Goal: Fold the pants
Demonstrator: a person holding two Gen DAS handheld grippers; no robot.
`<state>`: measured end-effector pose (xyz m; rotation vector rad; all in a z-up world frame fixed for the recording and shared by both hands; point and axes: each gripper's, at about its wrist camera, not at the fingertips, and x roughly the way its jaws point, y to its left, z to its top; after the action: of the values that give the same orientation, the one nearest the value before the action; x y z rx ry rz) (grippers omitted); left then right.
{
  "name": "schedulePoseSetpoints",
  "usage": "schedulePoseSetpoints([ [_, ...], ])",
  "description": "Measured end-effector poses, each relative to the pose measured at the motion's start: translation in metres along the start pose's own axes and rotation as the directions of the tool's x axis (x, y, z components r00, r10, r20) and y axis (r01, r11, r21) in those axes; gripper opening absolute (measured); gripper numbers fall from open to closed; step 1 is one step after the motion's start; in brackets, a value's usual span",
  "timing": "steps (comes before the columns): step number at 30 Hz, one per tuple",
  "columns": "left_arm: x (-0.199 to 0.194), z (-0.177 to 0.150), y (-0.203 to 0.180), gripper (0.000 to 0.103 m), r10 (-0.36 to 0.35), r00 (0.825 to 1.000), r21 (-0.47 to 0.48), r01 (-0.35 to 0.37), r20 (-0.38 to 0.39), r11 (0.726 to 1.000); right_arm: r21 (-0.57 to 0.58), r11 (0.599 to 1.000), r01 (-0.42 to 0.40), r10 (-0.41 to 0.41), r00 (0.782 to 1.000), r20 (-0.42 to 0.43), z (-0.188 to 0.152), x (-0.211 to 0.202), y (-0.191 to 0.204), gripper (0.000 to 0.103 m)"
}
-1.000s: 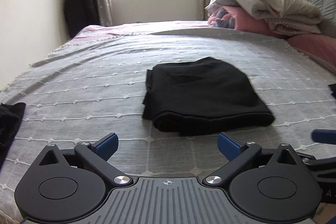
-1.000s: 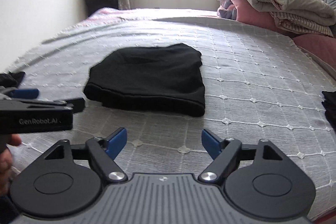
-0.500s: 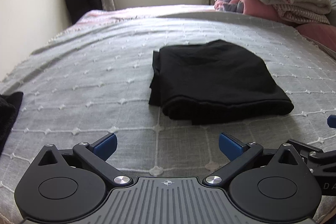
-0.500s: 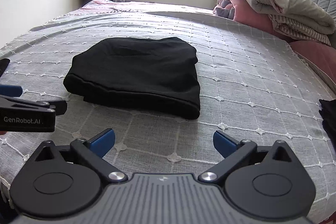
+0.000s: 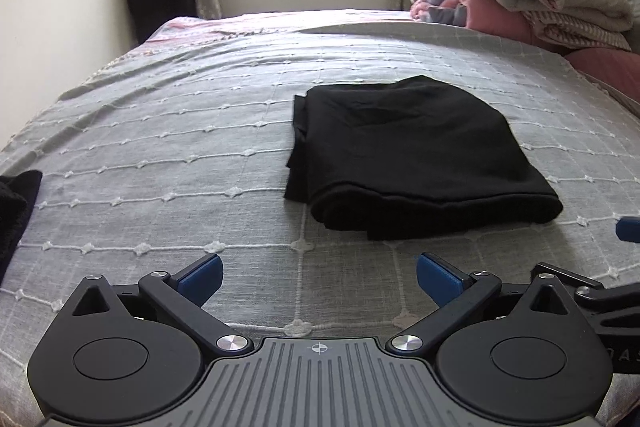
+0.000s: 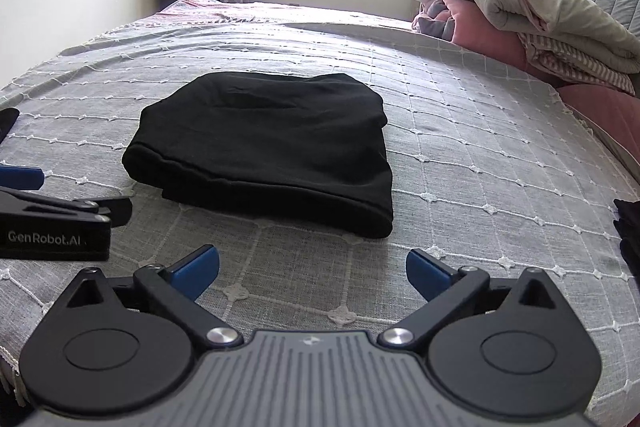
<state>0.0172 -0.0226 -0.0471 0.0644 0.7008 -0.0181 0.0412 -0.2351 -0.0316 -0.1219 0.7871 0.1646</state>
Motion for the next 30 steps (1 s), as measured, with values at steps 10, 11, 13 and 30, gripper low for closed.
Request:
schedulePoseSetpoints([
  [10, 0.003, 0.004, -0.001, 0.103, -0.003, 1.000, -0.016, 0.003, 0.011, 1.000, 0.025, 1.000, 0.013, -0.013, 1.000, 0.004, 0.000, -0.002, -0.005, 0.103],
  [11, 0.005, 0.004, -0.002, 0.103, -0.005, 1.000, -0.016, 0.005, 0.008, 1.000, 0.027, 1.000, 0.014, -0.014, 1.000, 0.004, 0.000, -0.002, -0.005, 0.103],
  [13, 0.008, 0.004, -0.001, 0.103, -0.021, 1.000, -0.020, 0.021, -0.004, 1.000, 0.029, 0.999, 0.017, -0.017, 1.000, 0.004, 0.000, -0.002, -0.005, 0.103],
  [30, 0.015, -0.002, -0.006, 0.103, -0.018, 1.000, -0.003, 0.018, -0.022, 1.000, 0.061, 0.997, 0.051, -0.051, 0.999, -0.001, -0.001, 0.000, -0.013, 0.103],
])
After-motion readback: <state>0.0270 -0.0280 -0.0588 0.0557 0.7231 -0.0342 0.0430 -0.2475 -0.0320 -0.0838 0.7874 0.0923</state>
